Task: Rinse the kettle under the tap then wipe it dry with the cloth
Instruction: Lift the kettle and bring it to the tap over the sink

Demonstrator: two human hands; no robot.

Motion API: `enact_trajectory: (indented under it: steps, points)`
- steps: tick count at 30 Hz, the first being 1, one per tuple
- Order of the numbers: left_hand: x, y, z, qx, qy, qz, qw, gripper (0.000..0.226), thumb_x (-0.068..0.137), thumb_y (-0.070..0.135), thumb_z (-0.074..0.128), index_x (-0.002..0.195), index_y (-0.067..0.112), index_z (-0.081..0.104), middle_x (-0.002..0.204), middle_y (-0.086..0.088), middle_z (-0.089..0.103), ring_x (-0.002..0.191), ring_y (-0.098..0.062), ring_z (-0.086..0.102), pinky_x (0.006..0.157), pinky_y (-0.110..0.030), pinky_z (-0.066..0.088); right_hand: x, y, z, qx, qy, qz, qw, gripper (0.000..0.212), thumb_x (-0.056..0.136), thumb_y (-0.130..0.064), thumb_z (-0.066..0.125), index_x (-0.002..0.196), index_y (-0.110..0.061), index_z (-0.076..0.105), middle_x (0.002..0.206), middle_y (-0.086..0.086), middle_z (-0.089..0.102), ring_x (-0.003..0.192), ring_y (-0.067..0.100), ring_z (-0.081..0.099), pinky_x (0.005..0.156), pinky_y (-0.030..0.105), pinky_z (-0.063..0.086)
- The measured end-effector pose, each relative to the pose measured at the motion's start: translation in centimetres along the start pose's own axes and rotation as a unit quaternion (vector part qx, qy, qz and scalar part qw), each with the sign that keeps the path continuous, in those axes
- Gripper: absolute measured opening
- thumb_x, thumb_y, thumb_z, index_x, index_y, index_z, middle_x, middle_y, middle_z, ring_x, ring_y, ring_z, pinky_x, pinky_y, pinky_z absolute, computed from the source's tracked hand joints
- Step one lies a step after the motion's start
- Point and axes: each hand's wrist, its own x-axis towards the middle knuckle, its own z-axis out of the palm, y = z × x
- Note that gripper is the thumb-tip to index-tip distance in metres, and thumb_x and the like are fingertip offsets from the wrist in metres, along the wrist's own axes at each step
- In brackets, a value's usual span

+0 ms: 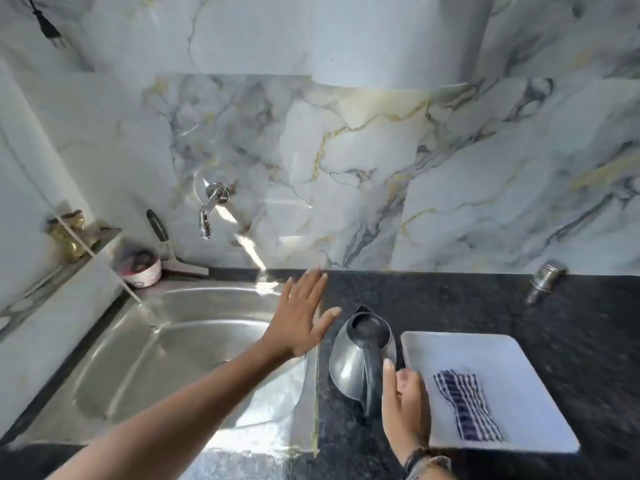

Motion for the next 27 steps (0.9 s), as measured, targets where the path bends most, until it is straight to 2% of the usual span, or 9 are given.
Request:
enact_trajectory:
  steps: [4,7,9,13,17,19,21,24,27]
  points:
    - [-0.4,0.8,3.2,-0.013,-0.054,-0.008,0.998,0.080,0.093,0.072,0.013,0.157,0.025,0.008,0.166,0.003,0.003,0.152,-0.013,0.001,0.123,-0.045,-0.002,-0.4,1.4,2.1,0.108,-0.129,0.144,0.975,0.064,0.089,-0.070,0.043,0.073,-0.013,0.069,0.070,0.002,0.072,0.073,0.021,0.067,0.069,0.036,0.048]
    - [0.5,1.0,3.7,-0.018,-0.041,-0.021,0.999,0.082,0.092,0.074,0.012,0.157,0.025,0.009,0.166,0.003,0.004,0.152,-0.011,0.001,0.123,-0.044,-0.003,0.6,1.4,3.5,0.168,-0.114,0.213,0.956,0.069,0.084,-0.068,0.057,0.056,-0.006,0.065,0.051,0.005,0.066,0.052,0.022,0.062,0.056,0.030,0.046]
    - [0.8,0.9,3.7,-0.019,-0.031,-0.028,0.999,0.081,0.092,0.074,0.012,0.157,0.025,0.009,0.166,0.004,0.004,0.152,-0.010,0.001,0.123,-0.044,-0.003,1.1,1.8,4.4,0.179,-0.090,0.218,0.955,0.074,0.077,-0.076,0.057,0.040,-0.013,0.054,0.038,0.001,0.053,0.039,0.017,0.051,0.049,0.029,0.042]
    - [0.2,0.3,2.6,-0.025,0.001,-0.032,0.999,0.079,0.094,0.072,0.016,0.157,0.024,0.013,0.166,0.003,0.005,0.151,-0.008,0.001,0.122,-0.042,-0.006,3.2,1.1,5.0,0.178,-0.107,0.186,0.960,0.082,0.073,-0.084,0.052,0.035,-0.012,0.045,0.034,0.002,0.045,0.037,0.021,0.045,0.047,0.033,0.039]
    - [-0.5,-1.8,0.7,-0.001,0.032,-0.045,0.998,0.077,0.093,0.071,0.022,0.152,0.022,0.030,0.165,-0.001,0.009,0.152,-0.013,0.004,0.122,-0.044,-0.005,4.8,-1.8,6.8,0.194,-0.161,0.137,0.958,0.083,0.073,-0.079,0.056,0.042,-0.004,0.043,0.041,0.015,0.043,0.042,0.024,0.041,0.048,0.034,0.036]
    - [-0.8,-3.0,-0.3,0.022,0.021,-0.065,0.997,0.078,0.089,0.074,0.024,0.139,0.020,0.048,0.165,-0.004,0.008,0.152,-0.019,0.005,0.122,-0.046,-0.004,4.7,-4.0,8.3,0.223,-0.198,0.113,0.948,0.088,0.073,-0.078,0.058,0.049,0.005,0.044,0.044,0.015,0.040,0.037,0.020,0.037,0.042,0.028,0.033]
    - [-1.5,-5.5,-1.6,0.036,0.020,-0.091,0.995,0.076,0.087,0.075,0.026,0.127,0.019,0.058,0.165,-0.004,0.007,0.153,-0.022,0.004,0.121,-0.048,-0.004,4.1,-6.8,11.0,0.251,-0.231,0.105,0.934,0.077,0.073,-0.069,0.059,0.050,0.004,0.048,0.043,0.012,0.039,0.031,0.017,0.034,0.035,0.022,0.029]
    - [-2.3,-9.8,-3.7,0.036,0.057,-0.147,0.987,0.074,0.085,0.076,0.034,0.123,0.018,0.060,0.164,-0.005,0.011,0.152,-0.021,0.003,0.121,-0.050,-0.003,3.6,-10.8,15.9,0.275,-0.268,0.093,0.919,0.071,0.076,-0.066,0.054,0.058,0.002,0.056,0.040,0.009,0.040,0.030,0.018,0.035,0.035,0.023,0.025]
    - [-2.7,-14.2,-5.9,0.015,0.116,-0.206,0.972,0.070,0.081,0.073,0.047,0.119,0.016,0.061,0.163,-0.008,0.016,0.152,-0.020,0.006,0.120,-0.044,-0.003,3.2,-14.0,21.2,0.284,-0.299,0.071,0.908,0.086,0.083,-0.072,0.047,0.062,0.010,0.059,0.042,0.013,0.042,0.033,0.019,0.037,0.037,0.025,0.027]
